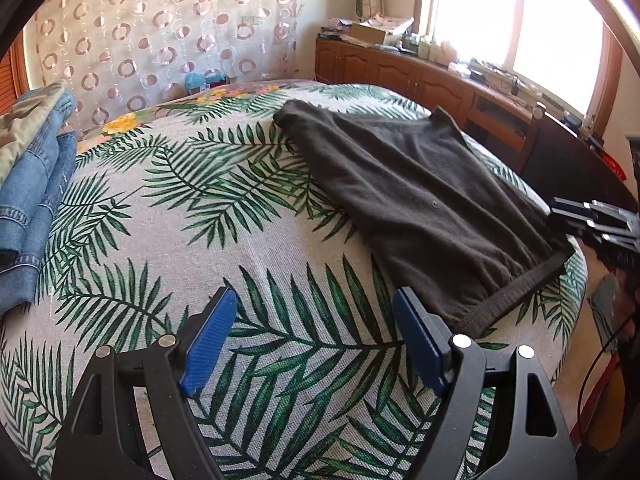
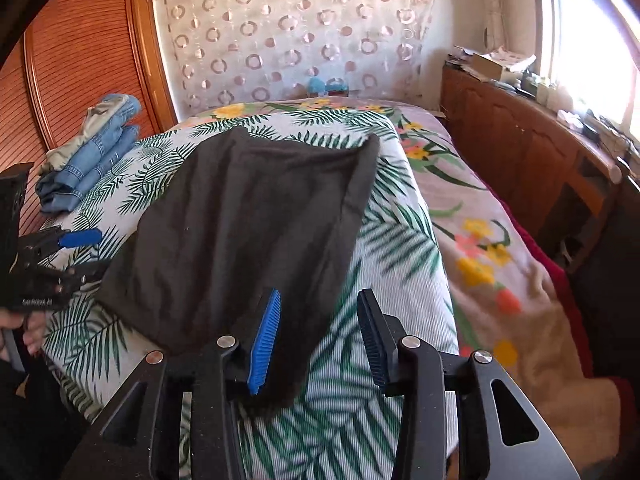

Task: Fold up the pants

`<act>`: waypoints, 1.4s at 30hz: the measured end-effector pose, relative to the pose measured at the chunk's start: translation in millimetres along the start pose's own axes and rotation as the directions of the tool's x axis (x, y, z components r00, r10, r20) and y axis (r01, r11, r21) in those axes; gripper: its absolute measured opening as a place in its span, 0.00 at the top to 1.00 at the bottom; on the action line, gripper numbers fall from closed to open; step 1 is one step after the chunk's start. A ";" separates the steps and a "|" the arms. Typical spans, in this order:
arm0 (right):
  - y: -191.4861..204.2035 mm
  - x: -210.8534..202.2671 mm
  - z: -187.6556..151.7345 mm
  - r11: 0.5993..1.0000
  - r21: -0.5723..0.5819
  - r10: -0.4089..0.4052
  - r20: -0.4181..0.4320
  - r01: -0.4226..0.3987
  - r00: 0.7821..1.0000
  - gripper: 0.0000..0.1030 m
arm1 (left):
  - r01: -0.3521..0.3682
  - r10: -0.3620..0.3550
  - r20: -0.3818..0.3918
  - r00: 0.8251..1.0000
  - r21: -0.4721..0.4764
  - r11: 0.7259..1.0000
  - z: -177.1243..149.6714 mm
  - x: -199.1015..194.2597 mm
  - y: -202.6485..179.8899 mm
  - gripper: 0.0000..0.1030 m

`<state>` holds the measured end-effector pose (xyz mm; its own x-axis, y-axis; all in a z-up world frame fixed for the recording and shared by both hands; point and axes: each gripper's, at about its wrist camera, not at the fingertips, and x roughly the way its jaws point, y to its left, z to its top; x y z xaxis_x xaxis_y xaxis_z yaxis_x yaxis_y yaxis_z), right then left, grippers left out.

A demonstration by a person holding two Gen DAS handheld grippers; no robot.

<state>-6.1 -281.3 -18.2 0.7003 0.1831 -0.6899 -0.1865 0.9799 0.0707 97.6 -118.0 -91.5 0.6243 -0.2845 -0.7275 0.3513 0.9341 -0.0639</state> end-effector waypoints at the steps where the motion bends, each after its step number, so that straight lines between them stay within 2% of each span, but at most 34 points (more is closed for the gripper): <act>1: 0.2 -2.9 -1.4 1.000 0.009 0.004 0.005 -0.004 1.000 0.60 | -0.006 0.006 0.009 1.000 0.003 1.000 0.0 -2.8 -0.5 0.21; 3: -0.2 -4.9 -1.7 1.000 0.025 0.012 0.016 -0.013 1.000 0.60 | -0.017 0.017 0.030 0.999 0.006 1.000 0.6 -10.4 -3.0 0.21; 10: -1.3 -8.8 -16.6 0.998 0.054 0.024 0.009 -0.025 1.000 0.60 | 0.044 -0.046 0.052 0.998 0.049 0.998 4.2 -28.4 -29.9 0.21; 13: -2.9 -9.1 -19.3 0.997 0.066 0.047 0.009 -0.048 0.999 0.60 | 0.079 -0.081 0.024 0.996 0.063 0.995 3.9 -21.9 -40.0 0.33; 15: -2.7 -8.5 -20.6 0.996 0.070 0.059 0.007 -0.059 0.998 0.60 | 0.107 -0.107 -0.005 0.994 0.060 0.992 1.6 -15.0 -42.9 0.45; 18: -3.7 -9.5 -20.4 0.992 0.086 0.090 0.012 -0.090 0.996 0.60 | 0.128 -0.126 -0.037 0.991 0.045 0.991 -2.5 -5.5 -43.0 0.50; 21: -2.5 -7.0 -18.2 0.987 0.100 0.125 0.013 -0.126 0.992 0.68 | 0.154 -0.153 -0.037 0.988 0.025 0.988 -3.0 -3.9 -41.3 0.57; 23: 0.0 -4.9 -17.2 0.987 0.090 0.133 0.014 -0.134 0.991 0.76 | 0.159 -0.158 -0.035 0.987 0.028 0.987 -4.4 -4.5 -44.4 0.61; 25: 3.0 -5.1 -15.9 0.988 0.080 0.133 0.025 -0.134 0.991 0.89 | 0.170 -0.169 -0.031 0.985 0.034 0.985 -5.5 -5.8 -46.2 0.67; 27: 4.0 -7.3 -13.4 0.988 0.075 0.131 0.044 -0.134 0.990 0.91 | 0.182 -0.182 -0.025 0.983 0.039 0.982 -4.9 -7.0 -47.7 0.79; 30: 4.8 -15.2 -9.7 0.987 0.071 0.135 0.077 -0.141 0.988 0.92 | 0.176 -0.176 -0.006 0.984 0.047 0.983 -3.6 -11.1 -47.6 0.91; 35: 7.4 -21.8 -11.1 0.988 0.058 0.140 0.083 -0.145 0.987 0.92 | 0.173 -0.174 0.031 0.984 0.026 0.985 1.0 -23.0 -36.0 0.94; 40: 7.8 -12.6 -21.3 0.989 0.055 0.132 0.050 -0.135 0.990 0.92 | 0.192 -0.192 0.028 0.981 -0.004 0.981 2.1 -26.1 -31.8 0.94; 41: 6.8 -11.1 -20.3 0.990 0.059 0.126 0.042 -0.129 0.991 0.92 | 0.195 -0.195 0.024 0.981 -0.006 0.981 1.9 -25.3 -31.8 0.93; 42: 5.3 -8.7 -21.7 0.990 0.066 0.123 0.035 -0.125 0.992 0.92 | 0.189 -0.188 0.017 0.982 -0.007 0.982 2.2 -23.3 -32.3 0.83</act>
<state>-28.2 -279.4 -27.5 0.6955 0.3051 -0.6505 -0.2272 0.9523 0.2038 73.2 -142.1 -71.0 0.5589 -0.4591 -0.6905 0.4577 0.8652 -0.2049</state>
